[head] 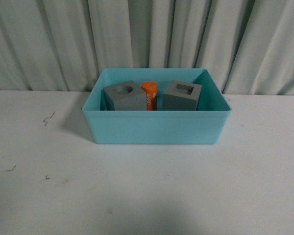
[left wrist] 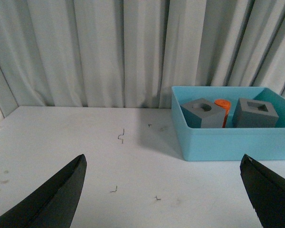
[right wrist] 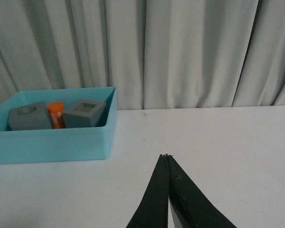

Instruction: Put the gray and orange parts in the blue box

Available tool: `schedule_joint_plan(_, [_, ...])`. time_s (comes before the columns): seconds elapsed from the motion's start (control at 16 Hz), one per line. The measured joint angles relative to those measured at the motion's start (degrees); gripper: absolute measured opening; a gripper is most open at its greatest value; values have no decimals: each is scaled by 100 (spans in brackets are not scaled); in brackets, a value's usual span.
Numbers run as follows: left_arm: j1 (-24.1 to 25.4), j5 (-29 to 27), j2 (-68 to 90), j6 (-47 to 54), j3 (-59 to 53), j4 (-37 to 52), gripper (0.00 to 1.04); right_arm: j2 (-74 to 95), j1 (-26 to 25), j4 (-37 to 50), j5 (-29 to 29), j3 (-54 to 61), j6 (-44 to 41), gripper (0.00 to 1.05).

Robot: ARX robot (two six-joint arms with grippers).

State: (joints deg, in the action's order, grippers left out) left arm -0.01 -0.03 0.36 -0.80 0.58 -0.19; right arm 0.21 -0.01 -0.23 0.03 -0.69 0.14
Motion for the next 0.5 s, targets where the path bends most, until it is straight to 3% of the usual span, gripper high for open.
schedule_joint_plan(0.06, [0, -2, 0, 0, 0, 0, 98, 0, 0, 2, 0, 0, 0, 2])
schedule_joint_plan(0.13, [0, 0, 0, 0, 0, 0, 98, 0, 0, 2, 0, 0, -2, 11])
schedule_joint_plan(0.5, [0, 0, 0, 0, 0, 0, 98, 0, 0, 2, 0, 0, -2, 84])
